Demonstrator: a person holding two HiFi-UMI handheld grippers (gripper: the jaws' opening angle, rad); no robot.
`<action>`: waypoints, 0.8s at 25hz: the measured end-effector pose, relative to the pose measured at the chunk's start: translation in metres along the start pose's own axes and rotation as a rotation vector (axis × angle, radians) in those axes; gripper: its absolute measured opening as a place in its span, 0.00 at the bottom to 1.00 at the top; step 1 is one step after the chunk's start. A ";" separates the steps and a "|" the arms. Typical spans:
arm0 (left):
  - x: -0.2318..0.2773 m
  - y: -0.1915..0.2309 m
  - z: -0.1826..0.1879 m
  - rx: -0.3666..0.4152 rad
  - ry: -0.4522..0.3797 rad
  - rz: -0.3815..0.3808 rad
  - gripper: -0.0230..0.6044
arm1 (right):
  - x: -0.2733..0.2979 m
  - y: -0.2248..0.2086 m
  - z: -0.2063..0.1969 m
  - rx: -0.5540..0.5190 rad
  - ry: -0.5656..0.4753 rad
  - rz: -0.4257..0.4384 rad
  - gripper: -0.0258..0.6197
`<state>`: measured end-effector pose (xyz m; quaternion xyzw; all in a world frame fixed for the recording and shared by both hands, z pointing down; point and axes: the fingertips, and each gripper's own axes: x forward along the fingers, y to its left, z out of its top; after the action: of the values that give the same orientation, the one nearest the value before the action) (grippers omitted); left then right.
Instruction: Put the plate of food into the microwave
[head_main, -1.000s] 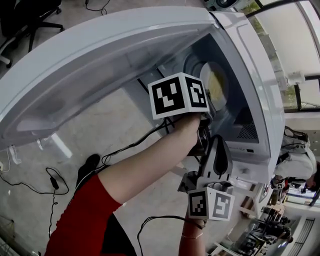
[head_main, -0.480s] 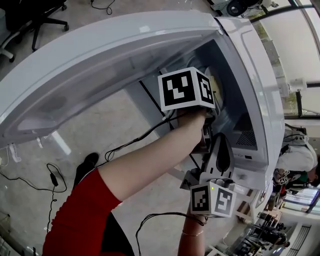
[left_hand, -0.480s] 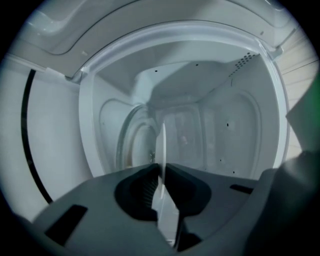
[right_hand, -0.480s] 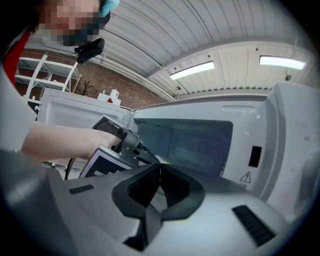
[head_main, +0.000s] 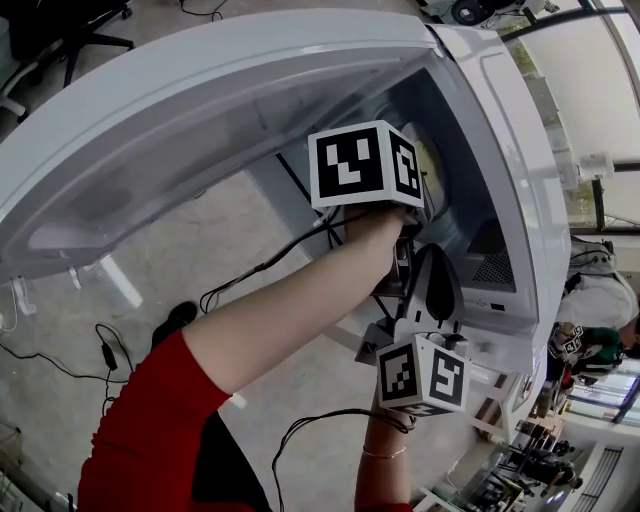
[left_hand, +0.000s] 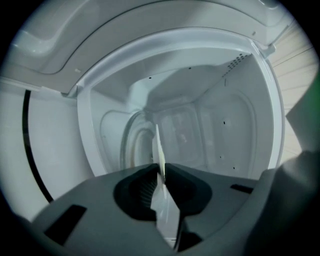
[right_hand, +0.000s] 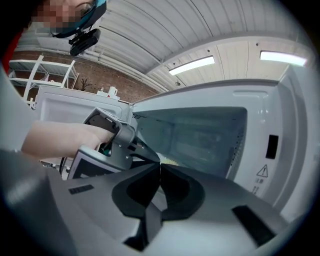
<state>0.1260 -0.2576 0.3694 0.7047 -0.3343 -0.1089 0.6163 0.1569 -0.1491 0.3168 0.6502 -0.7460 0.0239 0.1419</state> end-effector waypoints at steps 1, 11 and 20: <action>-0.001 0.000 0.001 0.010 -0.001 0.001 0.12 | 0.001 0.000 -0.001 0.003 0.005 0.000 0.06; -0.007 0.002 0.010 0.178 0.005 0.066 0.17 | 0.005 0.001 -0.001 0.028 0.021 0.002 0.06; -0.002 0.000 0.006 0.451 0.099 0.165 0.25 | 0.002 -0.001 0.004 0.035 0.016 -0.008 0.06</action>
<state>0.1211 -0.2607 0.3680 0.7994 -0.3758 0.0539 0.4657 0.1572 -0.1522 0.3132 0.6553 -0.7418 0.0415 0.1364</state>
